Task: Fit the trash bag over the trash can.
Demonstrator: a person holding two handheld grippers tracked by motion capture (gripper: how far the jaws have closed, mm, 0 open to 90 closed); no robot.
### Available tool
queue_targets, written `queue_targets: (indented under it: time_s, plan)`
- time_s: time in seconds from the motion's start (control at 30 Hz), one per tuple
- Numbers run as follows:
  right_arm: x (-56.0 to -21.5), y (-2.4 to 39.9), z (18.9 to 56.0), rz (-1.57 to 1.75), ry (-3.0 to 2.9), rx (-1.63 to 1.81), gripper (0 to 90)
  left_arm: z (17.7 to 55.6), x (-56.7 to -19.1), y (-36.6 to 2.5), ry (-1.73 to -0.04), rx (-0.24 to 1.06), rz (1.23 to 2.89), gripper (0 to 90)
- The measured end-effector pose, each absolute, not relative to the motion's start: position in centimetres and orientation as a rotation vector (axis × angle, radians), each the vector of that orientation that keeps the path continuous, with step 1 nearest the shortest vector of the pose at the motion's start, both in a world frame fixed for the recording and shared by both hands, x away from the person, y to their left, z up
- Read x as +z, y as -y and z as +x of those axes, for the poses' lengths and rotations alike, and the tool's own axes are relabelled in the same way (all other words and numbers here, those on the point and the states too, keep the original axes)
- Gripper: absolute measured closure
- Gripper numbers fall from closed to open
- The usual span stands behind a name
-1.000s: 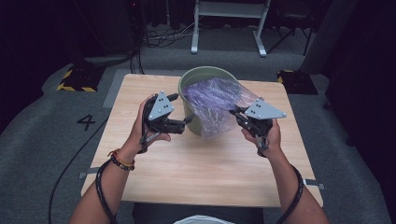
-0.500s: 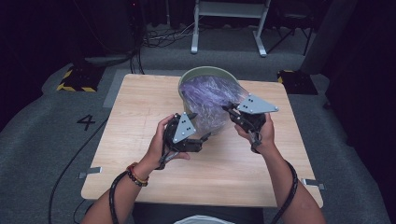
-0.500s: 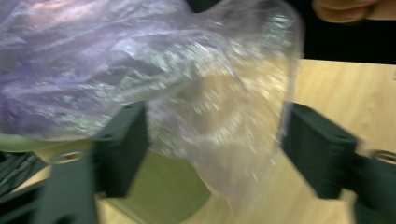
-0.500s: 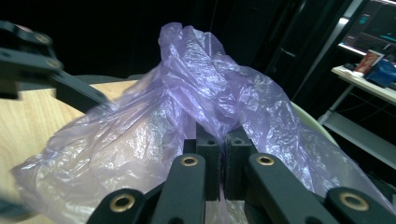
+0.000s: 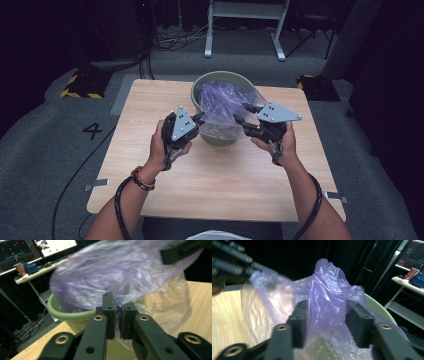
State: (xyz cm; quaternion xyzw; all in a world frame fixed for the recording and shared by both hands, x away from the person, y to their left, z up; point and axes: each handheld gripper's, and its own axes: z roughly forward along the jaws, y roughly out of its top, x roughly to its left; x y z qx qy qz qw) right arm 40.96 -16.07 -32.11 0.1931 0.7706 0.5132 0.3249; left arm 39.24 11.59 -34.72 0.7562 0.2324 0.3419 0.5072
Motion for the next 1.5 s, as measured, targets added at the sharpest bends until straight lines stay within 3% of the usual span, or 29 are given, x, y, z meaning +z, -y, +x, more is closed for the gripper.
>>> queue_targets:
  time_s: [0.23, 0.33, 0.6, 0.83, 1.13, 1.27, 1.3, 1.33, 1.4, 1.5]
  plan:
    - [-33.1, 16.6, 40.2, 0.415, -2.061, 1.276, 31.2, 39.2, -34.9, -11.4, -0.533, 0.852, 1.868, 89.1]
    - [-32.6, 16.1, 40.2, 0.483, -1.985, 1.260, 28.0, 38.7, -35.2, -10.7, -0.508, 0.872, 1.884, 85.2]
    - [-31.5, 15.1, 39.8, 0.520, -1.967, 1.406, 27.5, 39.1, -35.6, -10.2, -0.510, 0.906, 1.903, 89.1]
    - [-30.4, 16.7, 38.8, 0.474, -1.934, 1.459, 26.9, 40.4, -35.4, -12.0, -0.622, 0.874, 1.839, 89.6]
    - [-33.1, 19.9, 39.5, 0.451, -2.014, 1.246, 27.2, 41.6, -35.3, -13.8, -0.681, 0.865, 1.804, 89.6]
    - [-34.1, 20.6, 41.4, 0.562, -2.015, 1.191, 38.8, 42.3, -35.2, -14.1, -0.688, 0.879, 1.808, 89.5]
    - [-34.2, 21.0, 42.1, 0.602, -2.021, 1.203, 52.7, 42.5, -35.2, -14.2, -0.691, 0.881, 1.812, 89.5]
    - [-34.2, 21.0, 42.1, 0.602, -2.021, 1.203, 52.7, 42.8, -35.2, -14.3, -0.696, 0.883, 1.813, 89.5]
    - [-34.2, 21.4, 42.8, 0.645, -2.027, 1.199, 70.0, 43.3, -35.2, -14.6, -0.714, 0.879, 1.806, 89.4]
    - [-34.4, 21.8, 43.5, 0.684, -2.035, 1.239, 85.8, 44.2, -35.5, -15.4, -0.753, 0.879, 1.797, 89.4]
